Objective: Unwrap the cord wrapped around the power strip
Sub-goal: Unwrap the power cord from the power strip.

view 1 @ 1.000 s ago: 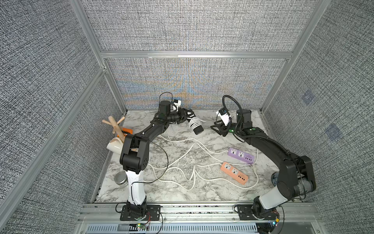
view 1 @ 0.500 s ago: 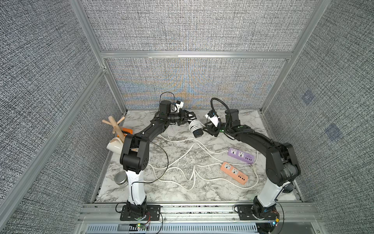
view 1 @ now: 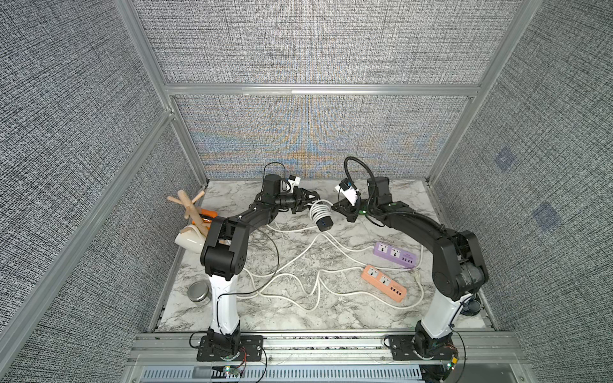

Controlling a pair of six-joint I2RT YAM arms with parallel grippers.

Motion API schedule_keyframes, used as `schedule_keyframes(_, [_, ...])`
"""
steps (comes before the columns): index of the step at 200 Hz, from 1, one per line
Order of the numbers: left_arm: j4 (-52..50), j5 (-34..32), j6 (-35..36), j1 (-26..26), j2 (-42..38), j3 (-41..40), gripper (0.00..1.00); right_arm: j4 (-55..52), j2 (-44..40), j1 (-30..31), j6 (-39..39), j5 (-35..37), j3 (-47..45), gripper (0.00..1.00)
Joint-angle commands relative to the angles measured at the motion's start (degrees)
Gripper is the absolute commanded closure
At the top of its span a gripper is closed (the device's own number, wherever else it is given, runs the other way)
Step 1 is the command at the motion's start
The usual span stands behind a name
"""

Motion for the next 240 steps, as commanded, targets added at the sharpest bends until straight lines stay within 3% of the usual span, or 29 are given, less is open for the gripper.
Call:
schedule_keyframes(1, [0.45, -2.88, 1.61, 0.02, -0.81, 0.08, 1.0, -0.91, -1.48, 0.05, -0.83, -0.01, 1.56, 1.0])
schedule_keyframes(34, [4.02, -11.22, -3.44, 0.37, -1.22, -2.25, 1.0, -5.49, -4.93, 1.47, -2.32, 3.75, 3.2, 1.0])
schedule_keyframes(74, [27.88, -19.2, -23.04, 1.93, 3.73, -6.03, 1.0, -8.02, -9.48, 3.19, -4.48, 3.22, 0.67, 1.0])
schedule_keyframes(91, [28.97, -21.75, -24.78, 1.96, 4.75, -5.11, 1.0, -9.97, -9.76, 4.12, -6.06, 3.86, -0.6, 1.0])
schedule_keyframes(113, [28.54, -23.65, -25.46, 2.13, 4.57, -4.24, 1.0, -12.21, -8.41, 4.4, -6.71, 10.44, -2.11, 1.0])
schedule_keyframes(165, [32.33, -20.62, -28.9, 3.97, 3.36, -5.95, 1.0, -11.68, -6.33, 1.03, -1.02, 17.96, -4.47, 1.0])
schedule_keyframes(208, [35.21, -15.23, -28.76, 6.12, 2.18, -11.32, 1.0, -9.67, -4.74, -4.23, 6.74, 17.14, -3.58, 1.0])
schedule_keyframes(240, [40.82, -14.82, -30.89, 8.12, 1.93, -16.66, 1.0, -7.95, -3.15, -6.85, 10.03, 17.54, -4.09, 1.0])
